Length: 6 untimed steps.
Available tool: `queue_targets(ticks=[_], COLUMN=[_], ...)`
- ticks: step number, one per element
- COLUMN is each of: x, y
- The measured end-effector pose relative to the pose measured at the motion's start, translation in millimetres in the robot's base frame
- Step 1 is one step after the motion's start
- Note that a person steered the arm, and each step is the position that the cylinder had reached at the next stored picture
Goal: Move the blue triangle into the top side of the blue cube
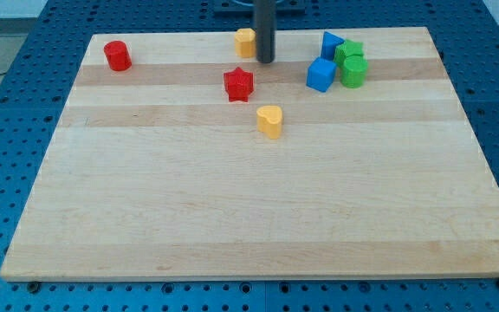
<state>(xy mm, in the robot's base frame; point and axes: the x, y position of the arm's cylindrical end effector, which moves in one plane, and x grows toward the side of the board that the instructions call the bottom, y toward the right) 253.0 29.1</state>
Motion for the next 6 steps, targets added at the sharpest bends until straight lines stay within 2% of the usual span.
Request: queue_targets(ticks=[1, 3, 4, 5, 6], x=[-5.5, -48.5, 18.3, 77.0, 74.1], y=[14.7, 57.7, 117.0, 97.7, 85.9])
